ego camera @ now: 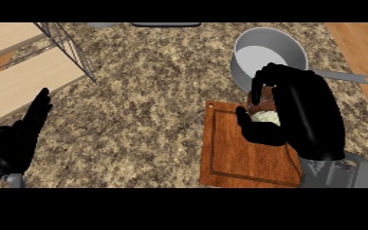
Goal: Pick the cupcake from the cutting board and place it in the pot
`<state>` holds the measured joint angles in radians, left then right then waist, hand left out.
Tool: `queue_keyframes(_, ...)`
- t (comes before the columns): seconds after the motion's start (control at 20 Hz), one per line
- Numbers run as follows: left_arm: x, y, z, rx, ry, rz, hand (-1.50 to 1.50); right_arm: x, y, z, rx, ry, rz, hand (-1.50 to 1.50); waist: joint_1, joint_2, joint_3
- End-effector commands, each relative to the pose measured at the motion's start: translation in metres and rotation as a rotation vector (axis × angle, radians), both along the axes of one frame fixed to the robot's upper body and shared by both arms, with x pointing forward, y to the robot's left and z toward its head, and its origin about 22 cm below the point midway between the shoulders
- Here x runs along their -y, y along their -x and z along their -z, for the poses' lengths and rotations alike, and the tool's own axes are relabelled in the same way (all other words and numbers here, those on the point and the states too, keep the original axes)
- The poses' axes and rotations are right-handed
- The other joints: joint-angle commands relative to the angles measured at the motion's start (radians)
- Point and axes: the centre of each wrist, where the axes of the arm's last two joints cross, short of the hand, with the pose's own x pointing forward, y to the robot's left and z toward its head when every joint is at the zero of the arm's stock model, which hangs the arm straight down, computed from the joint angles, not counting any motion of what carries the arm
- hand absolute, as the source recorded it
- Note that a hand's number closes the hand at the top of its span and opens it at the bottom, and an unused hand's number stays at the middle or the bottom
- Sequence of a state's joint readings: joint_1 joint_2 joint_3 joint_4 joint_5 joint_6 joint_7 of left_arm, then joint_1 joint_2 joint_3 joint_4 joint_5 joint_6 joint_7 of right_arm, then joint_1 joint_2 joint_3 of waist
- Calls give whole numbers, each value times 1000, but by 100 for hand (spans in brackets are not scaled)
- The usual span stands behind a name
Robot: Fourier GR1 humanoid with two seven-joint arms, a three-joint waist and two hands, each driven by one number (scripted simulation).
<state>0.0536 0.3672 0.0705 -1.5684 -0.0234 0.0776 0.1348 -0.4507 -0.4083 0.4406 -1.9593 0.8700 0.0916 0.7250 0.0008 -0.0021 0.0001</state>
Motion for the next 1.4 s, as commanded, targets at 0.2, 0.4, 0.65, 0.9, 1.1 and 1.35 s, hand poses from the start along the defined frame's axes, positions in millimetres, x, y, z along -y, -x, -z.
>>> queue_keyframes(0.2,6,-9,6,-17,8,-18,0,59,-37,-31,110,-155,16,150,2,4,0)
queue_keyframes(0.4,3,-3,5,14,-1,4,0,61,-70,-37,103,-202,40,150,9,4,0)
queue_keyframes(0.65,17,0,-13,4,-3,0,0,107,-107,-20,76,-163,37,150,15,4,1)
queue_keyframes(0.9,6,-1,-3,1,-1,29,0,124,-153,-8,81,-158,36,150,23,8,0)
queue_keyframes(1.1,-1,-13,9,16,-2,24,0,124,-180,10,9,-95,51,150,31,13,0)
queue_keyframes(1.35,16,-10,6,-16,12,40,0,119,-201,17,12,16,61,150,40,14,0)
